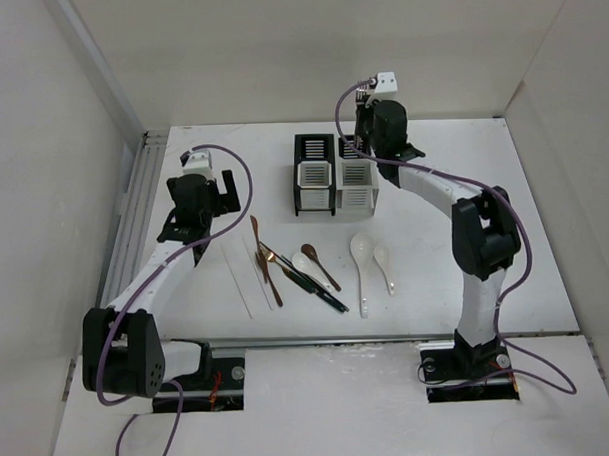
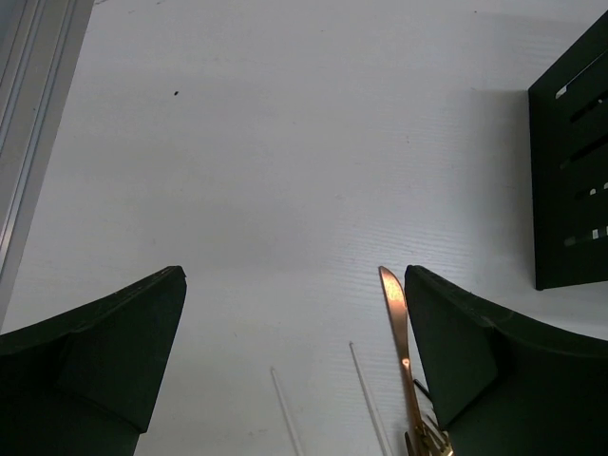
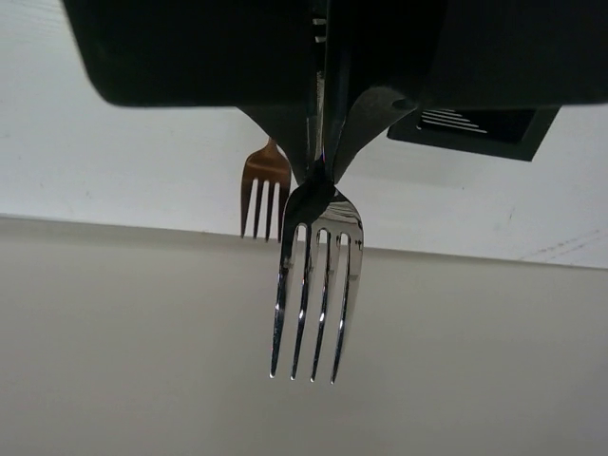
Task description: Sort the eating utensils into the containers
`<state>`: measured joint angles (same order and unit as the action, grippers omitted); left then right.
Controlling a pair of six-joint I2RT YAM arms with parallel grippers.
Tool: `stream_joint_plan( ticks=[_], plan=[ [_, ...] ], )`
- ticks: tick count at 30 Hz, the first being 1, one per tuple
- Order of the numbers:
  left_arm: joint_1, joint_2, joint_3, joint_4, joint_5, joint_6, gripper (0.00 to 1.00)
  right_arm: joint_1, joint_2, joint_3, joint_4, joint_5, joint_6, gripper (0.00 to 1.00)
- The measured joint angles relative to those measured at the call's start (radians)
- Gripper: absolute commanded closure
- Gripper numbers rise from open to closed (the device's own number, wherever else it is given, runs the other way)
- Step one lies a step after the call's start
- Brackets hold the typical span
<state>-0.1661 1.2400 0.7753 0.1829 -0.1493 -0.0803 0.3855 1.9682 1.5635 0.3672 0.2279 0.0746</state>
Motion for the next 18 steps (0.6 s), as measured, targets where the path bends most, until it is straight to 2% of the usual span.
stream_joint_plan(
  ticks=[15,16,17,18],
  plan=[
    [0.0,0.037,0.016,-0.009,-0.022,-0.001,0.01,0.022,0.083,-0.018,0.075,0.027,0.001,1.0],
    [0.0,0.037,0.018,-0.008,-0.023,-0.001,0.01,0.022,0.084,-0.029,0.077,0.027,0.001,0.93],
    [0.0,0.037,0.018,-0.008,-0.023,-0.001,0.01,0.022,0.085,-0.045,0.08,0.026,0.001,0.77],
    [0.0,0.037,0.018,-0.008,-0.024,-0.001,0.01,0.023,0.084,-0.064,0.085,0.026,0.004,0.71]
  ],
)
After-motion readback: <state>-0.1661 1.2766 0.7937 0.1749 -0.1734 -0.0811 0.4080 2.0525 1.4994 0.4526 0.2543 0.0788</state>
